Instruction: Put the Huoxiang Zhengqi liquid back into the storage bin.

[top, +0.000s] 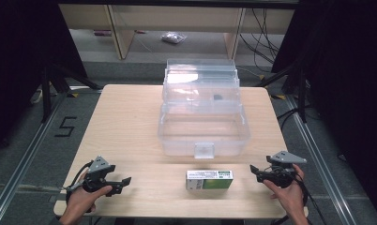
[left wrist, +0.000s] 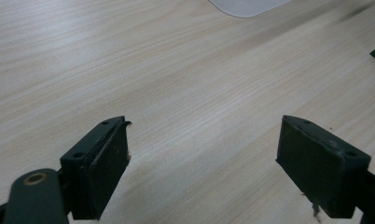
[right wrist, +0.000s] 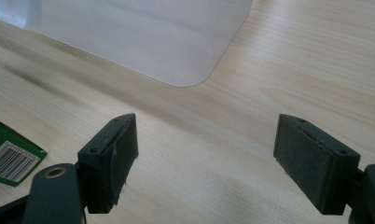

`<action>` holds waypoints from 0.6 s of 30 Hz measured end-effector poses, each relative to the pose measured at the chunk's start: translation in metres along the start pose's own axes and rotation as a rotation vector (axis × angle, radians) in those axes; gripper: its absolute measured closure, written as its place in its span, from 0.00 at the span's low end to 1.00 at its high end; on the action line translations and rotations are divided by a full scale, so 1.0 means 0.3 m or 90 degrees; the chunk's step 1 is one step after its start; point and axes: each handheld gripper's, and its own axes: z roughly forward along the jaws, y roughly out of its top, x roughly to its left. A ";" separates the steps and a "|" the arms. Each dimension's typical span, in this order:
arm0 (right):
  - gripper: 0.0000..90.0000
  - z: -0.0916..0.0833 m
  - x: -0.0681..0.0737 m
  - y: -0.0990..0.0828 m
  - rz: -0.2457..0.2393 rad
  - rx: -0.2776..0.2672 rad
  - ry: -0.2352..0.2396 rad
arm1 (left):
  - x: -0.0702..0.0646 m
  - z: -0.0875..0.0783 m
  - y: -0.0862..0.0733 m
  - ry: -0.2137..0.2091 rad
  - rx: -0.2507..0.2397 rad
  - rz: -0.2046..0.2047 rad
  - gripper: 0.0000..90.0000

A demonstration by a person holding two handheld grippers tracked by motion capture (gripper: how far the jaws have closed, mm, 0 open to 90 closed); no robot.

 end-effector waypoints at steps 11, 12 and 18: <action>0.24 -0.028 0.019 0.045 -0.007 -0.009 0.051 | 0.010 -0.009 0.003 0.003 0.024 0.021 0.18; 0.24 -0.037 0.027 0.060 -0.017 -0.008 0.077 | 0.010 -0.009 0.002 0.004 0.023 0.020 0.18; 0.24 -0.063 0.059 0.101 -0.017 0.003 0.133 | 0.012 -0.009 0.002 0.001 0.023 0.020 0.18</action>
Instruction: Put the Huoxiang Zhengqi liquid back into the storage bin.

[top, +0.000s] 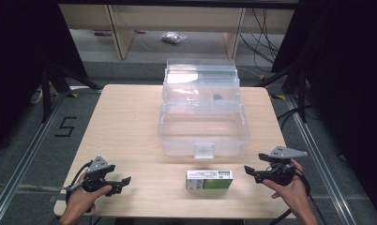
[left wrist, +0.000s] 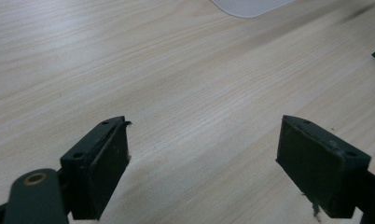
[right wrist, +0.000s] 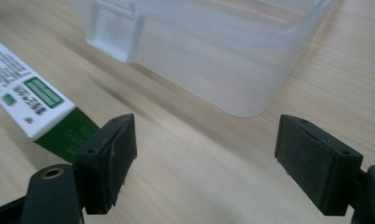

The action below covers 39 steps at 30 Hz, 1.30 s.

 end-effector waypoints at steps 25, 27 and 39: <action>0.24 0.120 0.332 0.248 -0.302 0.180 0.131 | 0.000 -0.002 0.002 0.000 0.005 -0.001 0.18; 0.24 0.143 0.347 0.255 -0.324 0.199 0.147 | 0.000 0.000 0.000 -0.002 0.000 -0.001 0.18; 0.29 0.235 0.391 0.268 -0.370 0.301 0.167 | 0.000 -0.001 0.002 -0.001 0.004 0.000 0.18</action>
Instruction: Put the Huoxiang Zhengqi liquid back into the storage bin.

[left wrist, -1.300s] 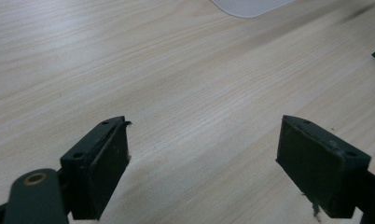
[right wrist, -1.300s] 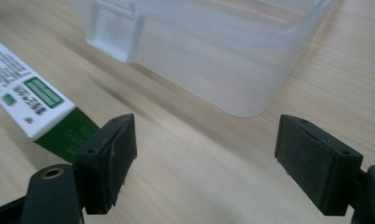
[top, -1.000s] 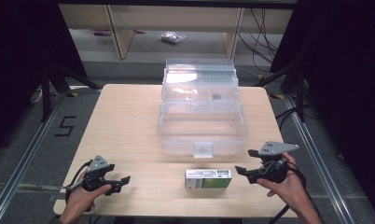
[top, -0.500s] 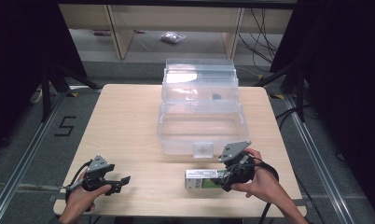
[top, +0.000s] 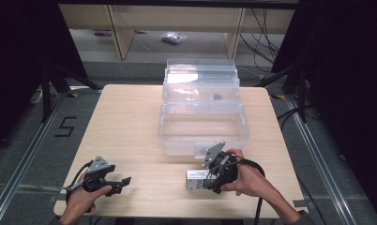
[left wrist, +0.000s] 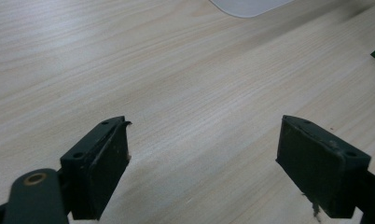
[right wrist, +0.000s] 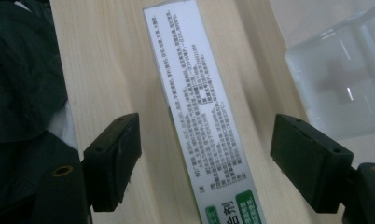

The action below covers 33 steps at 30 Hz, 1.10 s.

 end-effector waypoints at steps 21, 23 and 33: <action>0.37 0.082 -0.031 0.021 -0.005 0.103 0.025 | 0.001 0.000 -0.001 0.000 -0.002 -0.003 0.18; 0.38 0.086 -0.034 0.020 -0.004 0.099 0.032 | 0.000 0.000 -0.001 0.000 0.000 -0.002 0.18; 0.41 0.101 -0.030 0.026 -0.016 0.139 0.019 | 0.000 0.000 0.000 0.000 -0.001 -0.002 0.18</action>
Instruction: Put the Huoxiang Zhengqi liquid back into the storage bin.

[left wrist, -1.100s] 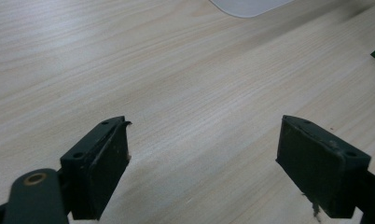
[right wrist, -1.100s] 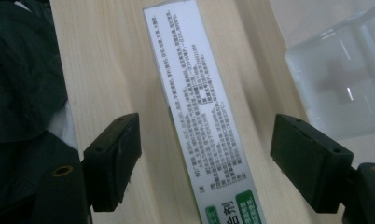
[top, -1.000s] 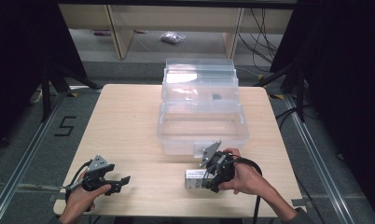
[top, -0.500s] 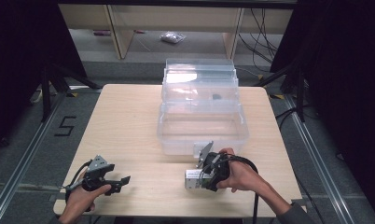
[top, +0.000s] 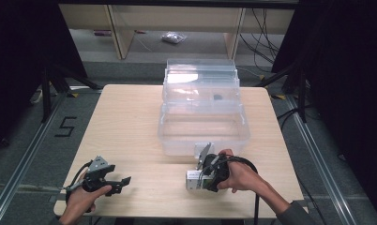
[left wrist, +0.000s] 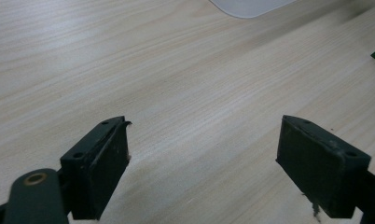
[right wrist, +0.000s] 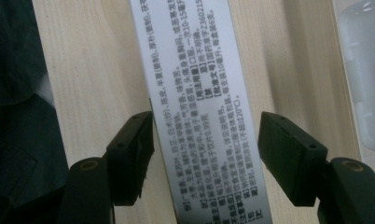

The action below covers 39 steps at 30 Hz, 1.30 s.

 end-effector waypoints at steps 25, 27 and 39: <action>0.55 0.033 0.012 0.028 -0.040 0.047 0.008 | 0.000 0.001 -0.001 -0.001 -0.005 0.001 0.18; 0.56 0.036 0.008 0.034 -0.064 0.047 0.009 | 0.000 0.002 -0.001 -0.001 -0.004 0.002 0.18; 0.70 0.034 0.009 0.041 -0.089 0.072 -0.003 | 0.000 0.001 -0.001 -0.001 -0.004 0.002 0.18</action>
